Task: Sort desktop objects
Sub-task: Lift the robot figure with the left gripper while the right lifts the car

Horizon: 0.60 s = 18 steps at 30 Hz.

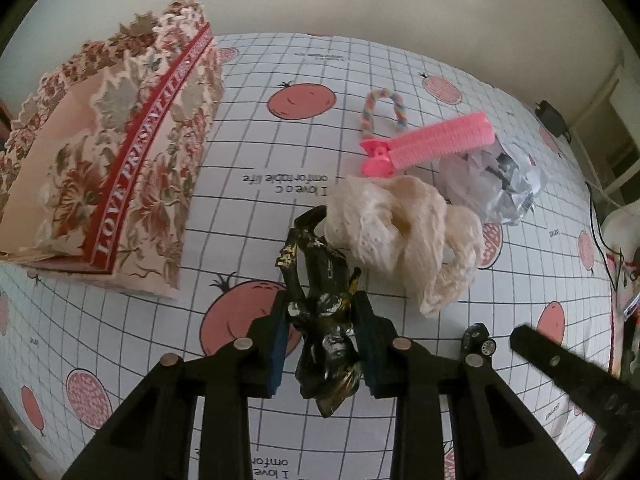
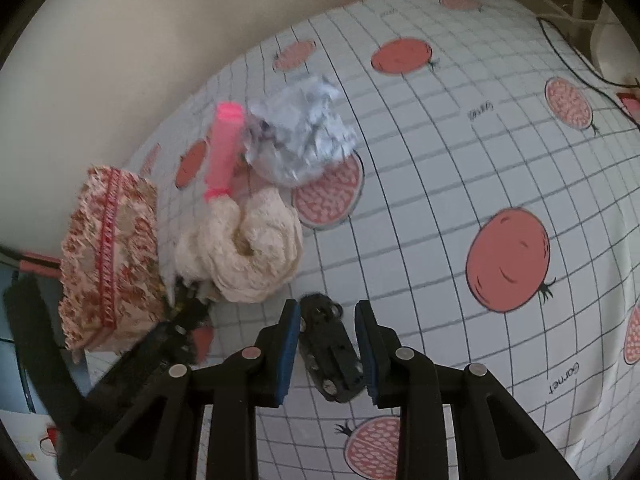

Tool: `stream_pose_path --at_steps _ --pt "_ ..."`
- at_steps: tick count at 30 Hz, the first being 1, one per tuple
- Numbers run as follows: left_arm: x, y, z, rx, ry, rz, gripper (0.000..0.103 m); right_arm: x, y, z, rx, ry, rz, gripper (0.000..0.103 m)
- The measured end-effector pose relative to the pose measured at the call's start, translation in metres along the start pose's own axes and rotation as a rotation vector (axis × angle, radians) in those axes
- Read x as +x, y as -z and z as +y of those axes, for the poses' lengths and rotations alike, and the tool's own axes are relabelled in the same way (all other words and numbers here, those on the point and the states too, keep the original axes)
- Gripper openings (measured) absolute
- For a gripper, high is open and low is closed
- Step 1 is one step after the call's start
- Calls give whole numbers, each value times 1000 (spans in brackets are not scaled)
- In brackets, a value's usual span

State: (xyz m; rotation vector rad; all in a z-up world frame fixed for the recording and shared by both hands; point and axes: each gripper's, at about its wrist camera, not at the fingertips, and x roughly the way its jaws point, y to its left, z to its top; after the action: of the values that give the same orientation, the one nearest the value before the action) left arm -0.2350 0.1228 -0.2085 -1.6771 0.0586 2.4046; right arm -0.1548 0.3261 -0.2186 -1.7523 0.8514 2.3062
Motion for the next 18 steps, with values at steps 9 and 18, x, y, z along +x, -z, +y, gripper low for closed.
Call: stream_pose_path --at_steps 9,18 --pt "8 -9 15 -44 -13 6 32 22 11 19 -88 57 76 53" --pt "5 -7 18 -62 -9 13 32 36 14 25 -121 99 110 52"
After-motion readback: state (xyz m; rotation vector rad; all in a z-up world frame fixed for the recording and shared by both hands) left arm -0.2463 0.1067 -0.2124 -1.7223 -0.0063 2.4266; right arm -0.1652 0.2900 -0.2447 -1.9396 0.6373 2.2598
